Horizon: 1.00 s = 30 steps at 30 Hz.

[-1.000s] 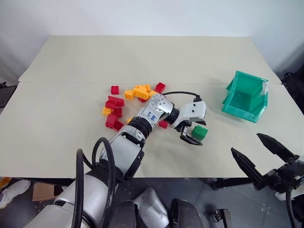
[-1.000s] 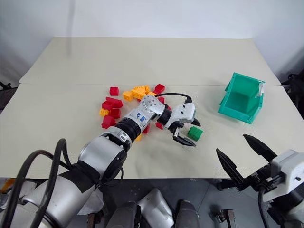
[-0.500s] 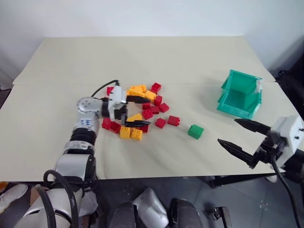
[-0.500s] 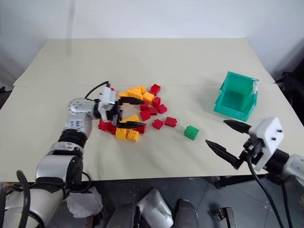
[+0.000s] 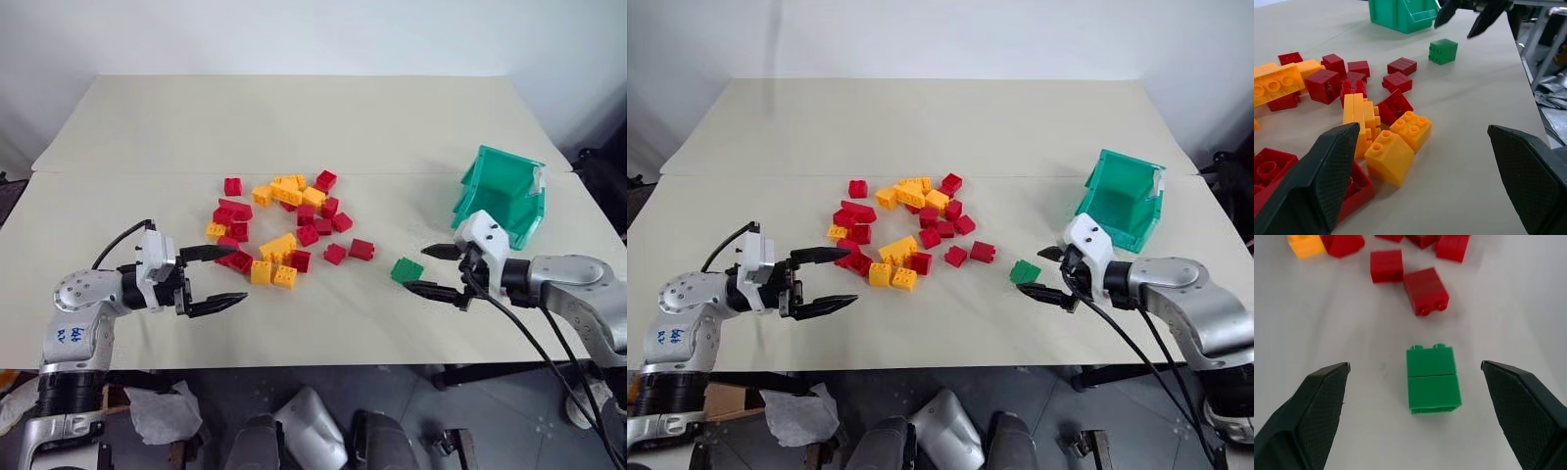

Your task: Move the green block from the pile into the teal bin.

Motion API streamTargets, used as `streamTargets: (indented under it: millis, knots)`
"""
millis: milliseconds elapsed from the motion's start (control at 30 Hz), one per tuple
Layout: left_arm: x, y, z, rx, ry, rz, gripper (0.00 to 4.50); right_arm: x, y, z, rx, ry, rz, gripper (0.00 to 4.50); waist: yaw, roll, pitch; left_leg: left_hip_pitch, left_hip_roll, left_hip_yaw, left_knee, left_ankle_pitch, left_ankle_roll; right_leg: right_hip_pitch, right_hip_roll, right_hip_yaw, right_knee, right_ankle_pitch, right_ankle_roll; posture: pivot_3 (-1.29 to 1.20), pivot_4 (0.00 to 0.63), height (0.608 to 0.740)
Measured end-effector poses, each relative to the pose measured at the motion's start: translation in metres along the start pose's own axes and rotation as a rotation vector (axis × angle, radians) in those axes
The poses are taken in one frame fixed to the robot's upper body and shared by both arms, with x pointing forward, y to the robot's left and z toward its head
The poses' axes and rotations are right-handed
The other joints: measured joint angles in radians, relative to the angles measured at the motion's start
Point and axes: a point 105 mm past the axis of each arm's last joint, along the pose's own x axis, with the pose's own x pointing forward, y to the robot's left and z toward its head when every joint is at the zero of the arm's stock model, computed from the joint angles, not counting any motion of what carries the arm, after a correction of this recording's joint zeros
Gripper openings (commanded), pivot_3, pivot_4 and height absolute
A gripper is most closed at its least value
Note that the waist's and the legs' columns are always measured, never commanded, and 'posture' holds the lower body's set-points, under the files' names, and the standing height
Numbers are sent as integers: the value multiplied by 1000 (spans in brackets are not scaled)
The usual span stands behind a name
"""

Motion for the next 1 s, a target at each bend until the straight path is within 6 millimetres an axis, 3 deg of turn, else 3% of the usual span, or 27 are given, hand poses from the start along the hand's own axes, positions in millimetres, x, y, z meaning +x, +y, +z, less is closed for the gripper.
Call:
streamTargets:
  millis: [133, 433, 567, 700, 833, 1000]
  knots:
    - [3, -7, 0, -22, -3, 1, 4455, 10, -8, -10, 9, 25, -20, 4500, 1, 0, 0, 0, 0, 1, 0, 0, 0, 0, 0, 0, 0, 0, 0, 0, 150, 740]
    - [14, -9, 5, -23, -12, -22, 4500, 14, -7, -11, 3, -27, -22, 1574, 4, 0, 0, 0, 0, 1, 0, 0, 0, 0, 0, 0, -1, 0, 0, 0, 150, 740]
    - [20, -3, 16, -21, -57, -25, 4500, 1, -10, 7, 23, -184, -69, 1487, 8, 0, 0, 0, 0, 2, 0, 0, 0, 0, 0, 0, -1, 0, 0, 0, 150, 740]
    - [29, 3, 26, -59, -138, -2, 4500, -33, -23, 31, -31, -341, -188, 1487, 14, 0, 0, 0, 0, 1, 0, 0, 0, 0, 0, 0, -1, 0, 0, 0, 150, 740]
    - [40, 11, 36, -84, -214, 56, 4500, -66, -58, 38, -36, -394, -412, 1487, 12, 0, 0, 0, 0, 2, 0, 0, 0, 0, 0, 1, -1, 0, 0, 0, 150, 740]
    - [50, 18, 43, -95, -259, 111, 4500, -90, -125, 42, -8, -372, -711, 1487, -11, 0, 0, 1, 0, 3, -2, 1, -1, -1, 0, 1, -1, 0, 0, 0, 150, 740]
